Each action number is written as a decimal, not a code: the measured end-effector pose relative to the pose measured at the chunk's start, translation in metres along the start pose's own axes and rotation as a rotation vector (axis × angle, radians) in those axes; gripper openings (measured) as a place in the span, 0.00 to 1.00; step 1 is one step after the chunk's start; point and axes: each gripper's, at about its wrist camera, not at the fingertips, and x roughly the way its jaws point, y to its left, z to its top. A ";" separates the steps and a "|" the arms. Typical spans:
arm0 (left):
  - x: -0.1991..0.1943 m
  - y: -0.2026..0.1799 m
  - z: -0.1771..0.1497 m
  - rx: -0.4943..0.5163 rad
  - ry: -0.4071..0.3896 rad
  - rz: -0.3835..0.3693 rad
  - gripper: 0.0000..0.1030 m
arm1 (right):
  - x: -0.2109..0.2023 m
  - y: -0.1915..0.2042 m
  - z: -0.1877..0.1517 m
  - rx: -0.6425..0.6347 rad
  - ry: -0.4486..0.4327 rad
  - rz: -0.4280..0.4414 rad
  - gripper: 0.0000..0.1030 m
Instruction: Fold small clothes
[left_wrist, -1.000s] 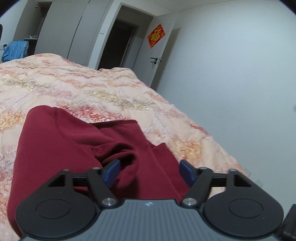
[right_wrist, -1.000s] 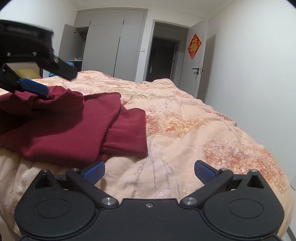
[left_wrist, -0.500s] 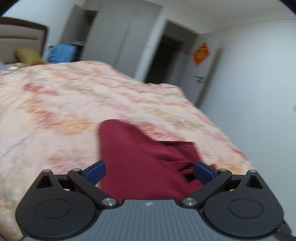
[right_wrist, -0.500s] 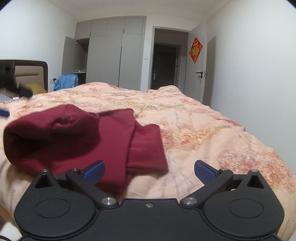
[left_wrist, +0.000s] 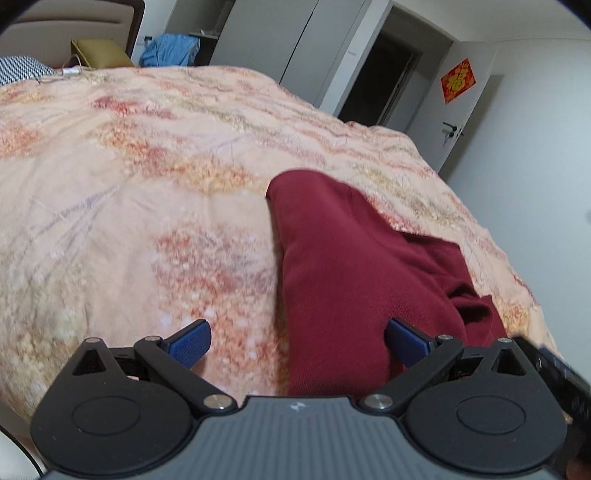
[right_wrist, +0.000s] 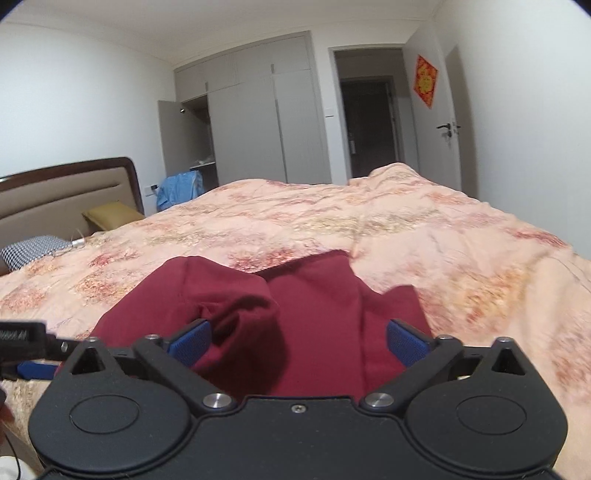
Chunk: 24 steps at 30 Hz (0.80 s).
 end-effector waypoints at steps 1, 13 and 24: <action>0.001 0.001 -0.001 -0.004 0.007 -0.003 0.99 | 0.007 0.002 0.002 -0.009 0.013 0.007 0.80; 0.000 0.008 -0.005 -0.015 0.034 -0.019 0.99 | 0.009 0.022 -0.010 -0.136 0.037 0.069 0.09; -0.004 0.019 -0.015 -0.010 0.077 -0.073 0.99 | -0.024 0.014 -0.042 -0.166 0.083 0.060 0.12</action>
